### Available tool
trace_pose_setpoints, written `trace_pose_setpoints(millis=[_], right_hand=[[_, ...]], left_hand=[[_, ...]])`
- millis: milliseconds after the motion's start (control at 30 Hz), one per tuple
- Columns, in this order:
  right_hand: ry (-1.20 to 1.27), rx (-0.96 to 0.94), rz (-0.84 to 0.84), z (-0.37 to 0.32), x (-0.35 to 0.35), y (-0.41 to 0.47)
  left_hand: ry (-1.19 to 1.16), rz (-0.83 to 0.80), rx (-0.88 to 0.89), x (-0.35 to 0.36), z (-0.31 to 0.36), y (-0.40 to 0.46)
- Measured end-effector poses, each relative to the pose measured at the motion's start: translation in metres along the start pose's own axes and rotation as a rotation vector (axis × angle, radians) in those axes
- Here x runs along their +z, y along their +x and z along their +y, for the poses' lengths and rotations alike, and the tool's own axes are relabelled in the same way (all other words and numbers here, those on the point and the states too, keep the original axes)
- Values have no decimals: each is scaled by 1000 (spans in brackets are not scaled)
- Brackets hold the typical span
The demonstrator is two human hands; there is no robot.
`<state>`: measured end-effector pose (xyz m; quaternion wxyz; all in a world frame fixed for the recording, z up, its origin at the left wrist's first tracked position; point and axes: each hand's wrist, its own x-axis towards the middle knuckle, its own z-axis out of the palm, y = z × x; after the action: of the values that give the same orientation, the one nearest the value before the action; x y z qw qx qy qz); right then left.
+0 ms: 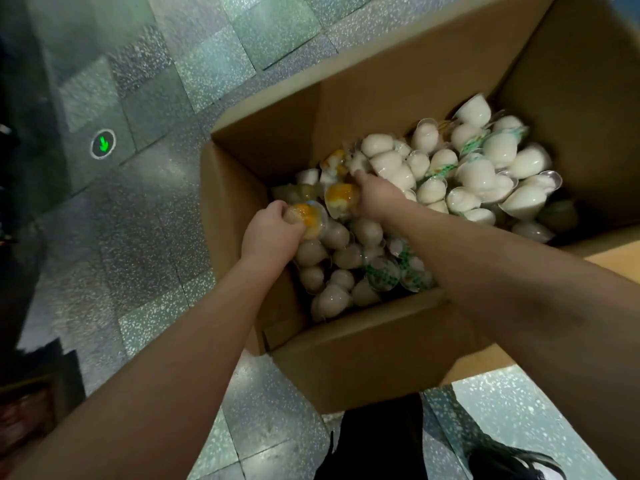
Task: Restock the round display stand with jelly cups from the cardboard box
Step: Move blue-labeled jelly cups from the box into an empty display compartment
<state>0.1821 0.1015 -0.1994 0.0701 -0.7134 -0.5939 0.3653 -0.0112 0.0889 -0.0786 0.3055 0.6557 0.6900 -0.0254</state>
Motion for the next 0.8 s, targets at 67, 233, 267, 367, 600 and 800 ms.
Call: trace_pose_setpoints(millis=[67,233,267,367,600,800], right_hand=[[166,27,57,8,-18,-39],[398,110,245,49,-79,-173],[411,117,285,61,-91,-204],[453,156,401,109,-124,-296],[455,296,641,227,-177,-505],[436,451,777,301,-196,-677]], left_hand=[[-66,14,27,-4,11,-28],[-141,6,121,7,60,-110],[-141,-5,146,12,74,-127],[-158,-29,241,32,127,-182],[-62,-46,624,93,267,-320],[-53,-186,735,162,369,-440]])
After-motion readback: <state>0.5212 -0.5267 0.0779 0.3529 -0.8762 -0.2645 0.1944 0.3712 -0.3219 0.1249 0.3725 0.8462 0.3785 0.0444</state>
